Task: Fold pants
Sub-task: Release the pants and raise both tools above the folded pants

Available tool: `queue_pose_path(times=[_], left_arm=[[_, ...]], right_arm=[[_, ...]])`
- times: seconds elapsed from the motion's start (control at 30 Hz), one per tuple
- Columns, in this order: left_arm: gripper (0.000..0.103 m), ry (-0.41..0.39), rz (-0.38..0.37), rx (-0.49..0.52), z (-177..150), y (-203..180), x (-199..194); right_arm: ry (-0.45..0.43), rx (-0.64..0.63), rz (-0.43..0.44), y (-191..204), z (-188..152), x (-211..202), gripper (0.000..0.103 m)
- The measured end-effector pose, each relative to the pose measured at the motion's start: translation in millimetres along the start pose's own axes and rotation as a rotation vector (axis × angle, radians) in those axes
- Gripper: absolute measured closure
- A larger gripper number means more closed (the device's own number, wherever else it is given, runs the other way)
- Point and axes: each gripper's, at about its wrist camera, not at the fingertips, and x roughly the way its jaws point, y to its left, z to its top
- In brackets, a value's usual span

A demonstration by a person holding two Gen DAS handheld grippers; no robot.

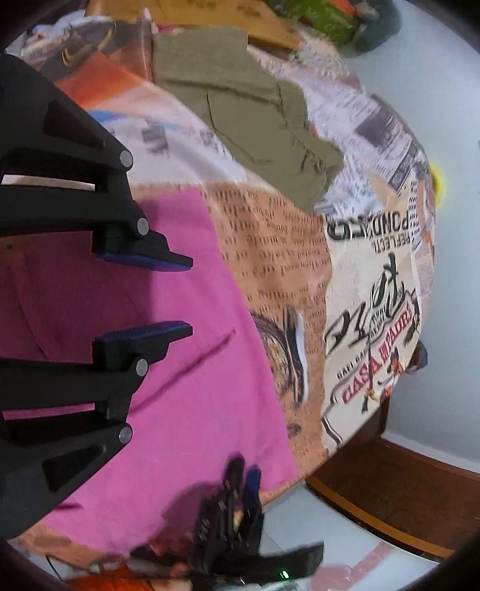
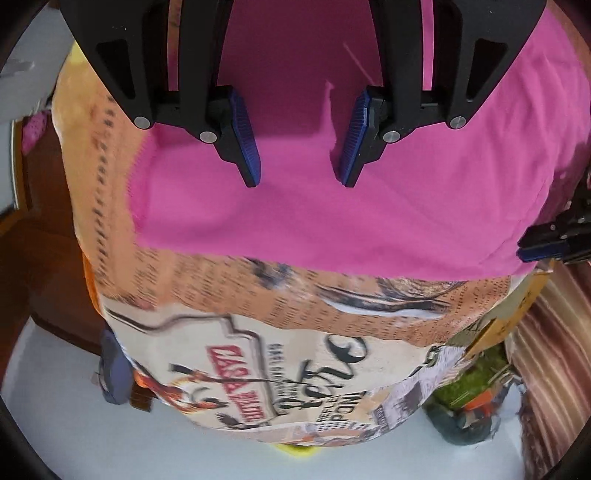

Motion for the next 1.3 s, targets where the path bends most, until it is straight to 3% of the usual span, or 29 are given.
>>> queue_pose_path(times=[0.07, 0.17, 0.37, 0.7, 0.93, 1.17, 1.3], left_arm=[[0.062, 0.003, 0.043, 0.005, -5, 3, -1], [0.062, 0.009, 0.024, -0.032, -10, 12, -8], [0.062, -0.026, 0.058, -0.043, -14, 13, -42], [0.061, -0.166, 0.039, -0.042, -25, -10, -129], [0.049, -0.217, -0.007, -0.040, -51, -35, -166], [0.041, -0.175, -0.077, -0.089, -84, -42, -163], [0.041, -0.083, -0.146, -0.169, -103, -37, -140]], right_arm=[[0.004, 0.006, -0.053, -10, -7, -5, 0.062], [0.019, 0.037, -0.076, -23, -16, -13, 0.062], [0.014, 0.064, -0.102, -26, -24, -37, 0.062], [-0.161, 0.035, -0.057, 14, -24, -118, 0.062], [-0.266, -0.020, -0.013, 57, -30, -162, 0.062], [-0.304, -0.080, 0.014, 92, -48, -173, 0.057], [-0.289, -0.103, 0.013, 102, -55, -161, 0.057]])
